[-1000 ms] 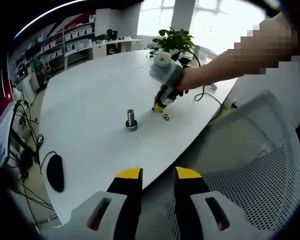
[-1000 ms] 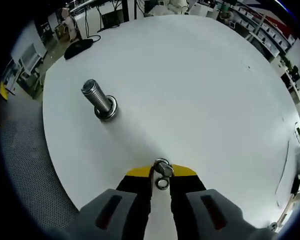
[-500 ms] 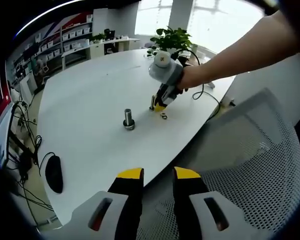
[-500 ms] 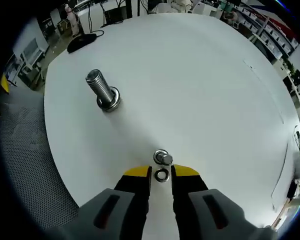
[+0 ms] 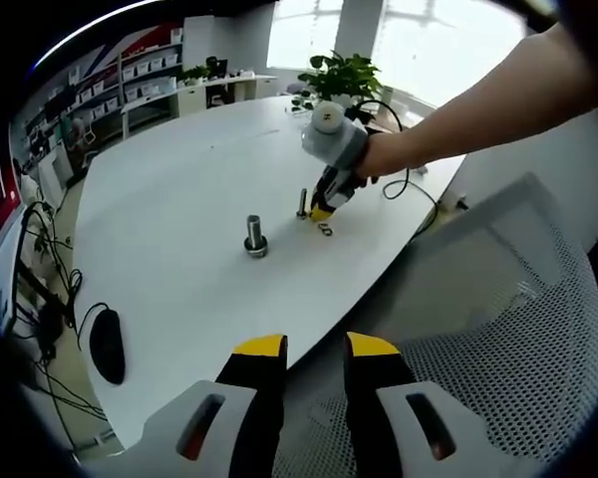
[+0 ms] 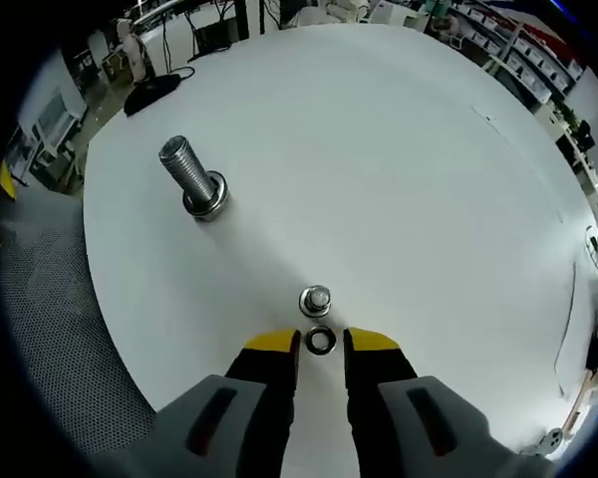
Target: Place the washer onto the threaded stud by aligning its center hole with the stud, sliding it down to the base, and recovering from edge contact or off-axis alignment until the washer reaches the visible bottom stop.
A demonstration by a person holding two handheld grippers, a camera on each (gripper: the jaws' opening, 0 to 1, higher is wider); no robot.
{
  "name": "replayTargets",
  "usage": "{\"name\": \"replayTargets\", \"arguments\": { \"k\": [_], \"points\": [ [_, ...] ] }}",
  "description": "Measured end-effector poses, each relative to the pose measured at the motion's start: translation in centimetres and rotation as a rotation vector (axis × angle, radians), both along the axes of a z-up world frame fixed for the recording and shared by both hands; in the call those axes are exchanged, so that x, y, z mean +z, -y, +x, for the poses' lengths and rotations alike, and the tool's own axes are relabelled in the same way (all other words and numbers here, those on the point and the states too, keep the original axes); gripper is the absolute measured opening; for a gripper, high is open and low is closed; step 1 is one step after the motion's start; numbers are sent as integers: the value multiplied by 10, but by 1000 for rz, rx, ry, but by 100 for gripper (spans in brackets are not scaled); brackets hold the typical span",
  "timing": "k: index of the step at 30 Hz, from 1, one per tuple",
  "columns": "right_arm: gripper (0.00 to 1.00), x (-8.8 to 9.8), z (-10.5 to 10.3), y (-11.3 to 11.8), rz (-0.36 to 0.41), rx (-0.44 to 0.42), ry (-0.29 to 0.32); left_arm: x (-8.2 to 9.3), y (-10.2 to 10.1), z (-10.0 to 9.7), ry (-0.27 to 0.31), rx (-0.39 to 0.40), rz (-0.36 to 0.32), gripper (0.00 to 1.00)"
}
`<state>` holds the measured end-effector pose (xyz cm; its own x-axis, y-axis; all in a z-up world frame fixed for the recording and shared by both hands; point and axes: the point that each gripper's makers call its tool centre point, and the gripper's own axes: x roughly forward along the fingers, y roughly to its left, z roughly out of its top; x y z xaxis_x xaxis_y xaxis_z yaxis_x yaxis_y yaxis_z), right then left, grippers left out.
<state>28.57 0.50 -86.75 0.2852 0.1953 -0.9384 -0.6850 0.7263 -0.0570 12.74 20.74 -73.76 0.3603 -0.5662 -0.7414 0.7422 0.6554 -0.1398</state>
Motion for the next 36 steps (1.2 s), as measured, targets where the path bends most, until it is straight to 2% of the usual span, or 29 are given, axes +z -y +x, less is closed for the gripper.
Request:
{"name": "replayTargets", "arguments": {
  "k": [6,12,17,23,27,31,36],
  "points": [
    [19,0,-1,-1,21,-19,0,2,1,1,3,2,-12,20],
    [14,-1,-9,1,32,8,2,1,0,2,2,8,-6,20],
    [14,0,-12,7,59,-28,3,2,-1,2,5,9,-6,20],
    [17,-1,-19,21,34,-40,-15,2,-1,2,7,12,-7,20],
    [19,0,-28,25,45,-35,-8,2,-1,2,9,9,-5,20],
    [19,0,-26,25,52,-38,-9,2,-1,2,10,9,-3,20],
    [19,-1,-19,21,25,-24,-28,3,-2,3,14,16,-4,20]
  ]
}}
